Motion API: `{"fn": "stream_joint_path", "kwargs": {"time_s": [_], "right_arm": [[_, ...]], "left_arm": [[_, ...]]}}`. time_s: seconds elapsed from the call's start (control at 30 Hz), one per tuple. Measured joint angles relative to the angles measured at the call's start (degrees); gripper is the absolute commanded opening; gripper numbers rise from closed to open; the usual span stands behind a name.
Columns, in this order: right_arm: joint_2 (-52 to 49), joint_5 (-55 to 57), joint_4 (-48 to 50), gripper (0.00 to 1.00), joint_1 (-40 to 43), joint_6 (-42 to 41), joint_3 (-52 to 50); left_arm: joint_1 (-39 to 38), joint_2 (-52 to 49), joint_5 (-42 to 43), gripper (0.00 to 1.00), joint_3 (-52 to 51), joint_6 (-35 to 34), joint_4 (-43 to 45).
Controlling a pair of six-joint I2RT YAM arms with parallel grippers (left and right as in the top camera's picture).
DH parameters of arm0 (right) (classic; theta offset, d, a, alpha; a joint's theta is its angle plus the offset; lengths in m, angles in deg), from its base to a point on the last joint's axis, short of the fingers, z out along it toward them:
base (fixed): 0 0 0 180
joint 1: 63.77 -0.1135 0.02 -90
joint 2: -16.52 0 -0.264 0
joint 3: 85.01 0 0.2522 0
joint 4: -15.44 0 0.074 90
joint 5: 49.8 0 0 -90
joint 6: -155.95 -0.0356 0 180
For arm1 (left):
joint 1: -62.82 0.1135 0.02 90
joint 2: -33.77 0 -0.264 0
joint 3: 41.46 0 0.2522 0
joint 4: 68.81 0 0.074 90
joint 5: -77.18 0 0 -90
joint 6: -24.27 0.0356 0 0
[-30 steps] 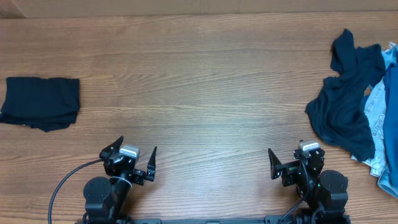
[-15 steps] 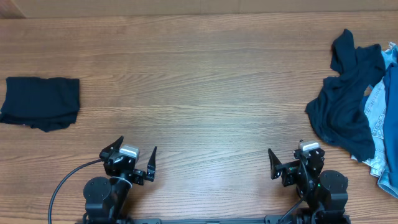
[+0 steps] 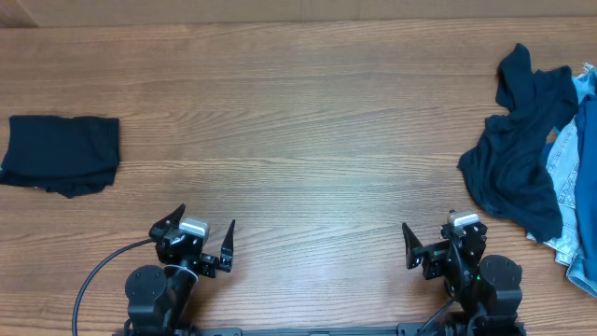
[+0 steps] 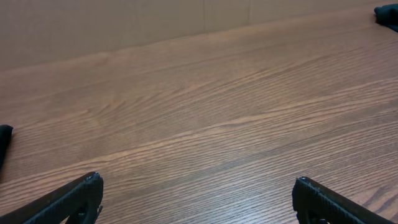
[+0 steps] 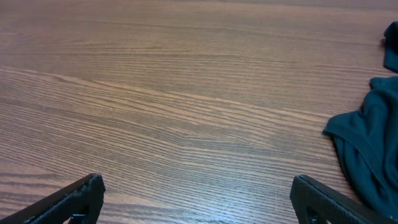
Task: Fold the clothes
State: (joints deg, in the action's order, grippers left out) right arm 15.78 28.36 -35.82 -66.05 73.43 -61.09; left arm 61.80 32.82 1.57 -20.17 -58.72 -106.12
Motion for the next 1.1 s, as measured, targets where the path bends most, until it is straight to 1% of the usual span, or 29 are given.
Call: {"fn": "stream_joint_path", "kwargs": {"time_s": [0.87,0.93,1.0,1.1], "right_arm": [[0.0,0.0,0.0,1.0,0.0,0.0,0.0],[0.0,0.0,2.9,1.0,0.0,0.1,-0.3],[0.0,-2.6,5.6,1.0,0.0,-0.5,-0.4],[0.0,-11.5,11.1,1.0,0.0,-1.2,-0.8]], "left_arm": [[0.0,-1.0,0.0,1.0,0.0,0.0,0.0],[0.0,-1.0,0.0,1.0,0.0,0.0,0.0],[0.0,-1.1,0.0,1.0,0.0,0.0,0.0],[0.0,-1.1,0.0,1.0,0.0,0.0,0.0]]}}
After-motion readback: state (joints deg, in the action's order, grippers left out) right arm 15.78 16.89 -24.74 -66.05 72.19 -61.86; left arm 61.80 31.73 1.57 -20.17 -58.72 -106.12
